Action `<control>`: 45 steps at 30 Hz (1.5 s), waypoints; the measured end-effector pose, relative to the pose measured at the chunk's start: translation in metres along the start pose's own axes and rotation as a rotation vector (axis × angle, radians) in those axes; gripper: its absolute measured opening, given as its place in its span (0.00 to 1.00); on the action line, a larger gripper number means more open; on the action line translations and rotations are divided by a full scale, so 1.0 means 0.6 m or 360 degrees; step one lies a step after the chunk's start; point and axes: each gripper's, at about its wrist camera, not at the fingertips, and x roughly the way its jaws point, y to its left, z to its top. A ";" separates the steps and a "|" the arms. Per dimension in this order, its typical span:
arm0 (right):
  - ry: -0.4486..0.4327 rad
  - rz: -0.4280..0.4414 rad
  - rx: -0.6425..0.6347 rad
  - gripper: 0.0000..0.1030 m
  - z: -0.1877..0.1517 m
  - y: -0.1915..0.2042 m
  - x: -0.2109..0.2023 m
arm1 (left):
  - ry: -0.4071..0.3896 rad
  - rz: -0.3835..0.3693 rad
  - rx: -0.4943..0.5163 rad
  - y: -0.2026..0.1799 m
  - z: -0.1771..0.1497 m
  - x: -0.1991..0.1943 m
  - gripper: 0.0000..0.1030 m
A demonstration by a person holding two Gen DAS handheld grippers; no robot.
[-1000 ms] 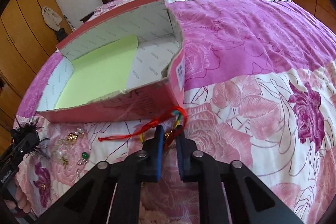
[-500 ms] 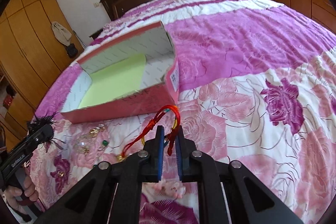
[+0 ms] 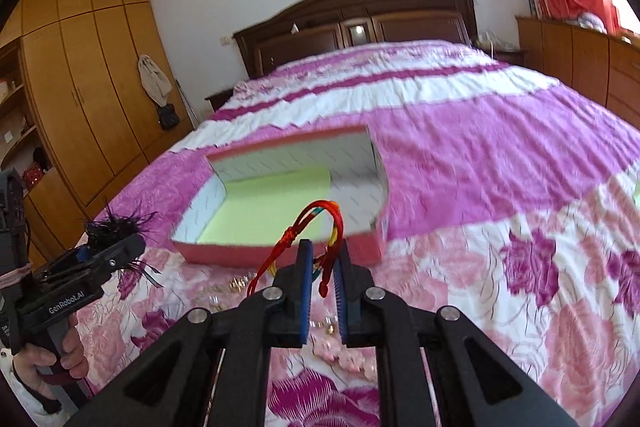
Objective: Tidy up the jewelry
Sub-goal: 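Carry both items into the pink box and open both tools to release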
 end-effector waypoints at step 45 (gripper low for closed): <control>0.0505 -0.0116 -0.0033 0.12 0.100 -0.035 0.353 | 0.0540 0.0049 -0.0034 0.013 0.085 0.325 0.63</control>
